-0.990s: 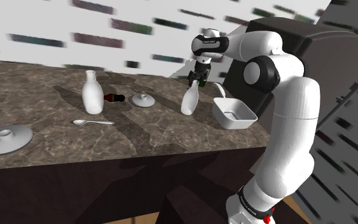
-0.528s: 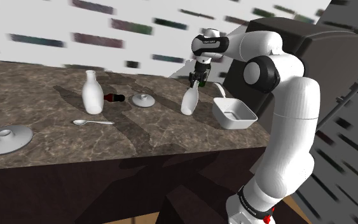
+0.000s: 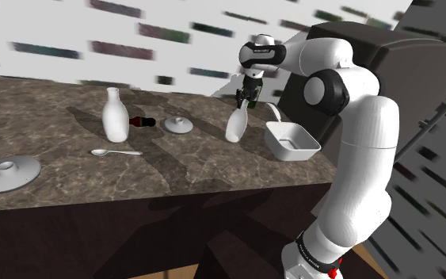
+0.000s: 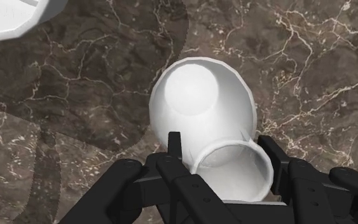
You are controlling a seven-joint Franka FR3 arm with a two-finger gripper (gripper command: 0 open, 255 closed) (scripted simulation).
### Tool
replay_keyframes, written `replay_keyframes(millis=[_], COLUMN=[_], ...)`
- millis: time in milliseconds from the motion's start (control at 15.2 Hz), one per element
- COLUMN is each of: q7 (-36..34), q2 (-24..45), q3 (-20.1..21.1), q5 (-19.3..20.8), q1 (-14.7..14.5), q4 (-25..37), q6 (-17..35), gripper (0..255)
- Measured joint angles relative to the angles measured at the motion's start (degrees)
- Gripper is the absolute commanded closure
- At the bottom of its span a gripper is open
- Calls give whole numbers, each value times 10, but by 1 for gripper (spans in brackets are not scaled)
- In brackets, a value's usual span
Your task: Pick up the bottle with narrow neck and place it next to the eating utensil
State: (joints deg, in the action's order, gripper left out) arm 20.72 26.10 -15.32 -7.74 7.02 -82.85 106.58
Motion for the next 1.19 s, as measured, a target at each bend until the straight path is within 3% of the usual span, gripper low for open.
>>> replay_keyframes(millis=[924, 1188], q7=[-5, -30], q2=[1, -28], q3=[-2, 3], q5=[2, 10], q1=[7, -16], q4=[109, 72], q6=[-108, -99], gripper=[255, 255])
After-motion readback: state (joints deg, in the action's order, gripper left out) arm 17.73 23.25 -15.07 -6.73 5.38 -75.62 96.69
